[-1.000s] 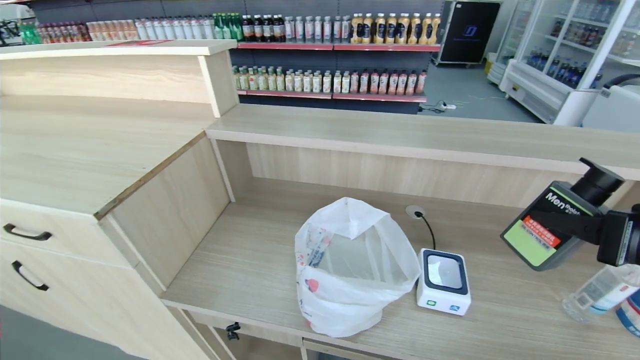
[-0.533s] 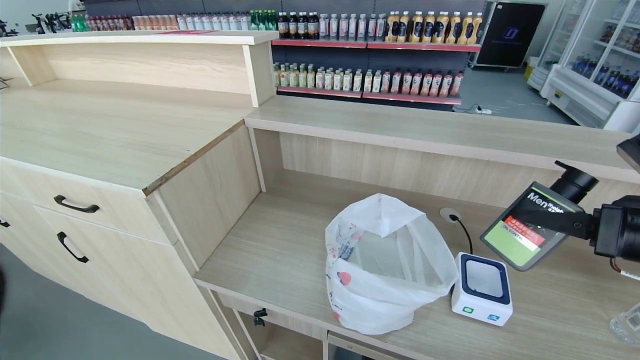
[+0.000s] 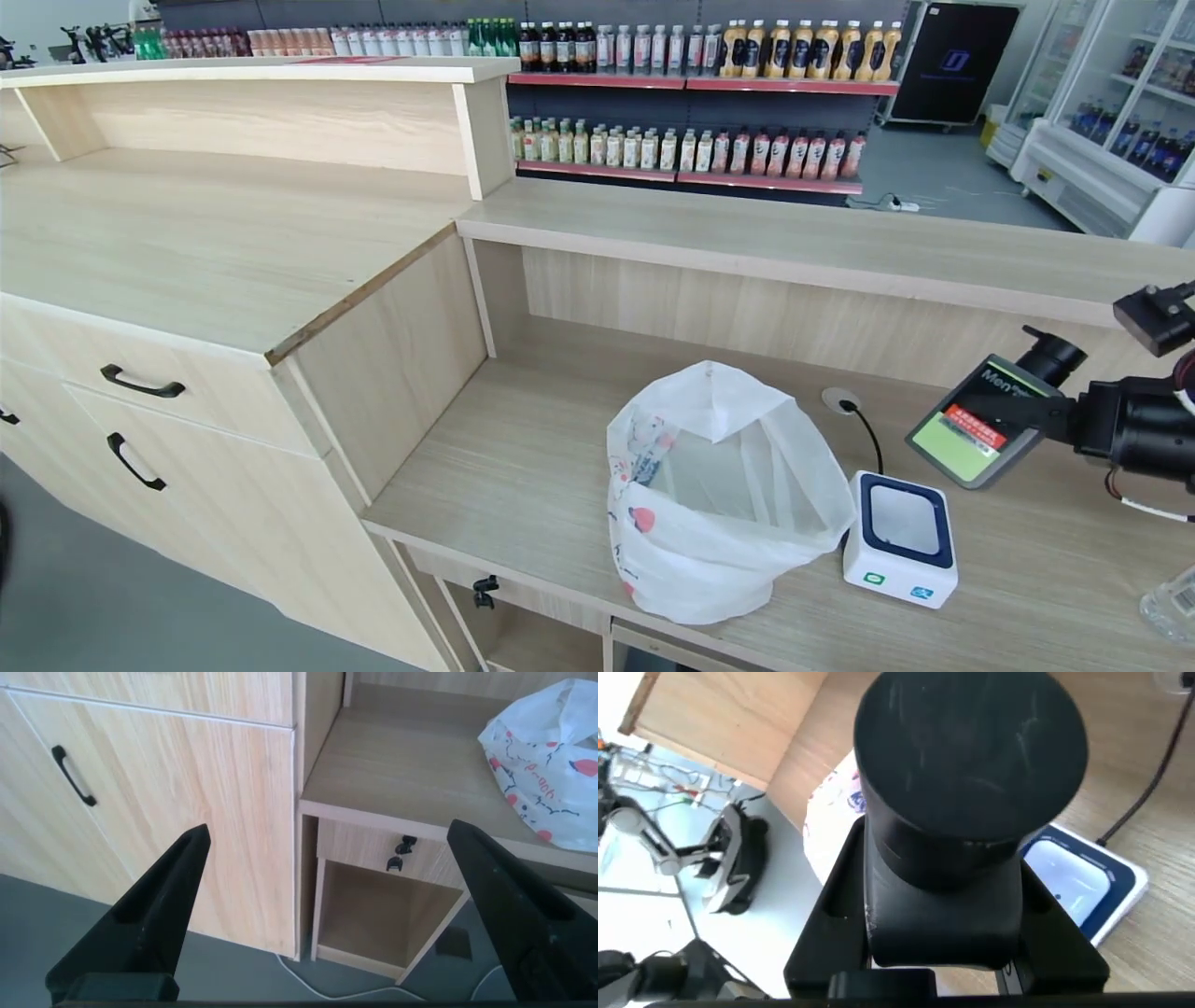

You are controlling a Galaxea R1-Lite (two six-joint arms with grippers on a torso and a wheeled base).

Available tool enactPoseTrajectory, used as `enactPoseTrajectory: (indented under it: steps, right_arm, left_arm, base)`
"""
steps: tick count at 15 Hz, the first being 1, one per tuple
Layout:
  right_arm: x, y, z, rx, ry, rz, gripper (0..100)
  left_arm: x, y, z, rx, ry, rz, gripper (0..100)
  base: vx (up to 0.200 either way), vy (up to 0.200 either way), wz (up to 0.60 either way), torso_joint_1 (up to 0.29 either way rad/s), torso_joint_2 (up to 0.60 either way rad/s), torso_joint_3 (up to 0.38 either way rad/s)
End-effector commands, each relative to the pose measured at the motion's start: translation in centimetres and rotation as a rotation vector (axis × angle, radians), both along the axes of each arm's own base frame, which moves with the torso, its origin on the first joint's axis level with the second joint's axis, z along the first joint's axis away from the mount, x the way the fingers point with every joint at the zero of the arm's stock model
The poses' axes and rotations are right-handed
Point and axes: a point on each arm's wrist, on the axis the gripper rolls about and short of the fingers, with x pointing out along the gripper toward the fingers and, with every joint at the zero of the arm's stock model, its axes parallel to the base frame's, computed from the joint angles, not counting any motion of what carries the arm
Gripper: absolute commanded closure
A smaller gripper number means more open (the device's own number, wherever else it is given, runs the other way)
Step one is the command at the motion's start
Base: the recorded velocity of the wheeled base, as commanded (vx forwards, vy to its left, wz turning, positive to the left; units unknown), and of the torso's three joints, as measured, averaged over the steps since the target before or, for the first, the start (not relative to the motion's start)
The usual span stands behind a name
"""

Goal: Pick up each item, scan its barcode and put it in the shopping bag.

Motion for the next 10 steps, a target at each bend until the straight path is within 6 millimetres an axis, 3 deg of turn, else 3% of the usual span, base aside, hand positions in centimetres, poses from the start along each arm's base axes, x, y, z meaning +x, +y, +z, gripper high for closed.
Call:
enactPoseTrajectory:
  steps: [1,5,10]
  right_arm:
    - [0.9,-1.0,-1.8,0.033,0.042,0.039,100]
    - [2.4,-1.9,-4.9,-0.049,0.04,0.093,100]
    - [3.2,-2.5,-6.7,0.002,0.045,0.167,100]
  left_arm:
    - [0.0,0.0,0.0,0.0,0.0,0.0,0]
    - [0.0,0.0,0.0,0.0,0.0,0.0,0]
    - [0.0,0.0,0.0,0.0,0.0,0.0,0]
  base:
    - [0.0,0.0,0.0,0.0,0.0,0.0]
    - [0.0,0.0,0.0,0.0,0.0,0.0]
    - [0.0,0.0,0.0,0.0,0.0,0.0]
